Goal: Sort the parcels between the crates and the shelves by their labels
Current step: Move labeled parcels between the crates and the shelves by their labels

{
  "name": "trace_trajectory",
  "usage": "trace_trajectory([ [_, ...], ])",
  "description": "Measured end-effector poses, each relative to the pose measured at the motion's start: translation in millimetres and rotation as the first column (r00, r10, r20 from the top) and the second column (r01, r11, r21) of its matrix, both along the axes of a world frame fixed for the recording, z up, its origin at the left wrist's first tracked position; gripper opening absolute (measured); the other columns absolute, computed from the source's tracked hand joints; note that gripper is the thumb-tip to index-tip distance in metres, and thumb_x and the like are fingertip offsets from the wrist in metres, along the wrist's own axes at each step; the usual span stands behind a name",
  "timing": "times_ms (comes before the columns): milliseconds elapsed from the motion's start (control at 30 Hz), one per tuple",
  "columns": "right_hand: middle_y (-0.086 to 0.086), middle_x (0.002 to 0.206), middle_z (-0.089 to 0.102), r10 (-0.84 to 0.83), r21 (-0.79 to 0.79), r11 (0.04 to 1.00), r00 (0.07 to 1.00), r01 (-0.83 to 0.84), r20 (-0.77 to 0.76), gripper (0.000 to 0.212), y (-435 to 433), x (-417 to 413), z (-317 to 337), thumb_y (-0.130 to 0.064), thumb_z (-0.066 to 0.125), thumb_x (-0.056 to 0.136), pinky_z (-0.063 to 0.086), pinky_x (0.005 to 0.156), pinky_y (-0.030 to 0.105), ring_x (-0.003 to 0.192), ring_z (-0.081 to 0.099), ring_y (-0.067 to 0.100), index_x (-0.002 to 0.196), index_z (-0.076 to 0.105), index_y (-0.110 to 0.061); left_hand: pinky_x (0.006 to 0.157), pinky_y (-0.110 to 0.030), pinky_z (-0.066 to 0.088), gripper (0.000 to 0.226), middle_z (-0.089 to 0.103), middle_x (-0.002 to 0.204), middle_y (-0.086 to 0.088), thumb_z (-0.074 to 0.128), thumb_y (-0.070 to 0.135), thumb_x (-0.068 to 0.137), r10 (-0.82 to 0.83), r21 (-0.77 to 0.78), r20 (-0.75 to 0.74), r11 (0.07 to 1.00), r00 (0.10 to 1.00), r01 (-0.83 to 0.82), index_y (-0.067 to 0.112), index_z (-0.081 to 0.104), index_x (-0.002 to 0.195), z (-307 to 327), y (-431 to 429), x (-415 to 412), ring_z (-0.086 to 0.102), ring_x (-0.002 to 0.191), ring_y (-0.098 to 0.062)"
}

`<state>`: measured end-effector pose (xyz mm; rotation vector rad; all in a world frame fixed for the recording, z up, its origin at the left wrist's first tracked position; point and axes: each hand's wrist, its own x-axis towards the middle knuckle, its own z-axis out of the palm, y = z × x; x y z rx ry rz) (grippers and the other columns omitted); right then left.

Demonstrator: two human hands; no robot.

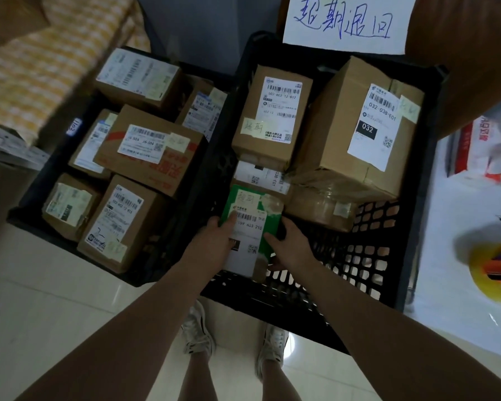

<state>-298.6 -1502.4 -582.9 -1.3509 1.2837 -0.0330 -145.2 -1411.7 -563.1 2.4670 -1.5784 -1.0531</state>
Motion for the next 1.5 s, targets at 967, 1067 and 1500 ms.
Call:
trace_trajectory([
  [967, 0.012, 0.133, 0.043, 0.514, -0.416, 0.467, 0.622, -0.78, -0.591, 0.043, -12.9, -14.5, 61.1, -0.031, 0.045, 0.098, 0.046, 0.083, 0.037, 0.118, 0.044, 0.03, 0.137, 0.04, -0.014, 0.084, -0.036, 0.046, 0.037, 0.052, 0.125, -0.006, 0.038, 0.029, 0.1, -0.199, -0.026, 0.253, 0.977, 0.947, 0.212, 0.018, 0.045, 0.134, 69.8, 5.7, -9.3, 0.05, 0.11, -0.024],
  [1067, 0.009, 0.138, 0.042, 0.54, -0.474, 0.354, 0.591, -0.806, -0.6, 0.041, -6.9, -0.8, 113.5, -0.029, 0.041, 0.1, 0.044, 0.087, 0.036, 0.123, 0.041, 0.027, 0.138, 0.04, -0.015, 0.079, -0.033, 0.048, 0.033, 0.055, 0.118, -0.004, 0.037, 0.031, 0.1, -0.114, -0.095, 0.362, 0.983, 0.925, 0.158, 0.018, 0.049, 0.127, 120.4, 26.0, -2.0, 0.053, 0.102, -0.021],
  [1500, 0.002, 0.115, 0.056, 0.709, -0.84, 0.009, 0.596, -0.542, -0.376, 0.029, 56.4, 141.0, 350.9, -0.03, 0.041, 0.1, 0.043, 0.082, 0.033, 0.108, 0.052, 0.023, 0.121, 0.055, -0.015, 0.086, -0.031, 0.042, 0.039, 0.056, 0.123, -0.001, 0.035, 0.035, 0.1, 0.304, -0.395, 0.593, 0.917, 0.746, -0.059, 0.023, 0.045, 0.136, 357.8, 142.8, 75.7, 0.051, 0.112, -0.022],
])
